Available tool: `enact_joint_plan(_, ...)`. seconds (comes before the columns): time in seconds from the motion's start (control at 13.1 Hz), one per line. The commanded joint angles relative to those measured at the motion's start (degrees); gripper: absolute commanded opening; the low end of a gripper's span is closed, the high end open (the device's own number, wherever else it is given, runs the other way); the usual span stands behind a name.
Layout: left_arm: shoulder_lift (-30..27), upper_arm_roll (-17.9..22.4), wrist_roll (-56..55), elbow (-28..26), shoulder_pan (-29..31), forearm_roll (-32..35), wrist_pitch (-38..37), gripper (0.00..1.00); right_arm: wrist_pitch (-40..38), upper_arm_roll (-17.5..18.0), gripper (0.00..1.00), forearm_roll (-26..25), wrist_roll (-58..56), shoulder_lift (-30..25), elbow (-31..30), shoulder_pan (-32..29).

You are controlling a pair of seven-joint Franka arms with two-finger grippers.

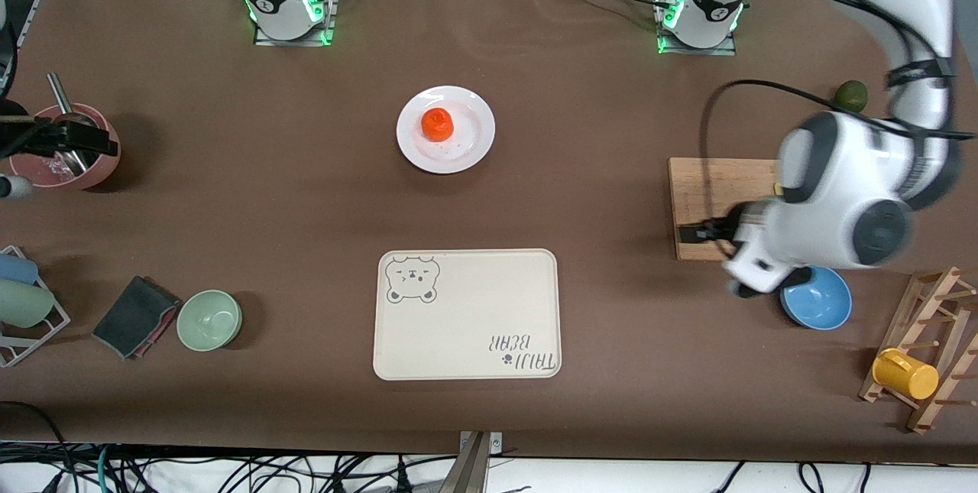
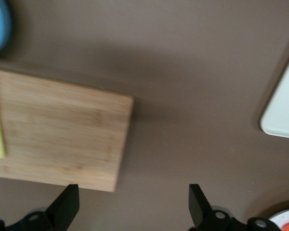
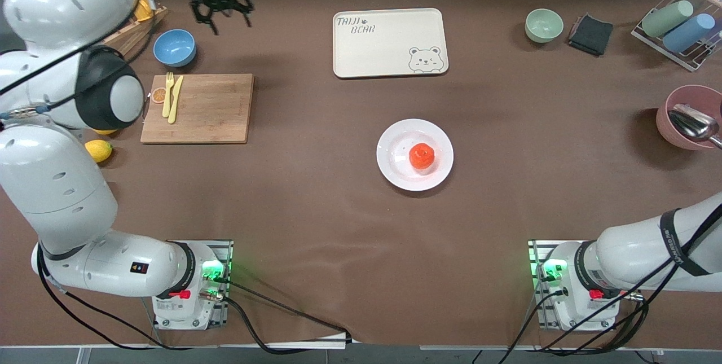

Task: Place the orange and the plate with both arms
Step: 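Open the left gripper and draw it back toward the cutting board, then reach the right gripper toward the plate rim while the left gripper retreats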

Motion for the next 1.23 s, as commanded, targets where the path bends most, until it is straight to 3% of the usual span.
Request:
enact_joint_plan(0.0, -1.81, 0.23, 5.84, -1.41, 5.24, 3.40, -0.55, 1.00, 1.32, 0.60, 1.00, 2.61, -0.65, 2.50, 0.05, 0.94)
enact_joint_plan(0.15, -1.98, 0.50, 8.83, 1.64, 7.19, 6.76, -0.46, 1.00, 1.76, 0.51, 1.00, 4.88, -0.20, 4.61, 0.05, 3.05)
enact_joint_plan(0.31, -2.77, -0.37, 9.36, 4.30, 12.96, 4.50, 1.03, 1.00, 6.65, 0.51, 1.00, 8.41, 0.76, 5.15, -3.79, 3.59)
enact_joint_plan(0.46, -10.47, 0.85, 9.45, -0.23, 9.06, 4.30, 4.26, 1.00, 16.48, 4.01, 1.00, 9.38, 5.31, 1.83, -14.84, 3.68)
enact_joint_plan(0.61, -20.13, 2.16, 9.28, -10.15, 3.88, 7.36, 9.81, 1.00, 25.36, 6.74, 1.00, 12.88, 8.49, -0.82, -24.43, 3.68)
enact_joint_plan(0.77, -24.12, 3.14, 9.28, -16.32, 0.44, 9.56, 11.22, 1.00, 33.01, 8.33, 1.00, 20.60, 7.89, -1.96, -31.91, 3.68)
enact_joint_plan(0.92, -29.38, 2.61, 9.01, -16.79, 0.34, 10.54, 9.31, 1.00, 41.53, 12.01, 1.00, 24.84, 7.71, -2.50, -38.24, 3.68)
enact_joint_plan(1.0, -29.41, 2.17, 9.01, -15.74, 0.51, 10.46, 7.99, 1.00, 46.71, 14.20, 1.00, 27.29, 7.45, -2.58, -41.93, 3.68)
enact_joint_plan(1.15, -29.49, 2.17, 9.10, -15.82, 0.95, 10.02, 7.28, 1.00, 55.17, 18.07, 1.00, 36.41, 0.98, -2.50, -47.56, 3.68)
